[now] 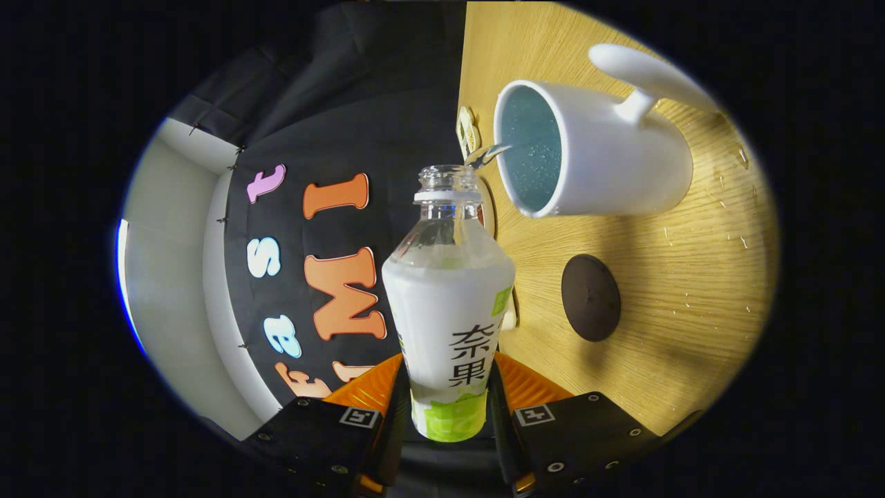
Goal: Take the bottle from table, then pour the juice into the cup, finally place the bottle on the coaster
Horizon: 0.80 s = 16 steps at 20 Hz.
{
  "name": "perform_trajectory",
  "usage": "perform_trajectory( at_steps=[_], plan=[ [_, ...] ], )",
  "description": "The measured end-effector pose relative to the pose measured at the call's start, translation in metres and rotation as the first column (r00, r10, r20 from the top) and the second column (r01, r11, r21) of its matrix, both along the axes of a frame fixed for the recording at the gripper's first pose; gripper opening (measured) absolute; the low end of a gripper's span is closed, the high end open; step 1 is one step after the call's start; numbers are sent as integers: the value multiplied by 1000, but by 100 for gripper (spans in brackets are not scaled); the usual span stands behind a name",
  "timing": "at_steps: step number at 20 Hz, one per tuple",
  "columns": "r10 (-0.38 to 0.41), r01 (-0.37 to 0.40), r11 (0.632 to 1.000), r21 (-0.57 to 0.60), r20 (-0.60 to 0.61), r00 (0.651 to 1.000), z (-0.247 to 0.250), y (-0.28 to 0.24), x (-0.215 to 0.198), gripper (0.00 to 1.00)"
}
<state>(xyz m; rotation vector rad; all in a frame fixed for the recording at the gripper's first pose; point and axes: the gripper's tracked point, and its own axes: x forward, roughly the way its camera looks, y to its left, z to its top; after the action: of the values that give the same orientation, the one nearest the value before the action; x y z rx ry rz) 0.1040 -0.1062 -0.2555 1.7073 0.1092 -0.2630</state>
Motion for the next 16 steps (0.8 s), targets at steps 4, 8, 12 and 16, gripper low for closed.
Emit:
perform_trajectory(
  at_steps=[4,8,12,16],
  plan=[
    [-11,11,1000,12,4,1000,3,-4,4,57],
    [-28,28,999,32,14,1000,5,-9,4,57],
    [-41,40,998,52,21,999,8,-13,5,57],
    [-53,50,996,79,32,998,12,-14,6,57]
  ],
)
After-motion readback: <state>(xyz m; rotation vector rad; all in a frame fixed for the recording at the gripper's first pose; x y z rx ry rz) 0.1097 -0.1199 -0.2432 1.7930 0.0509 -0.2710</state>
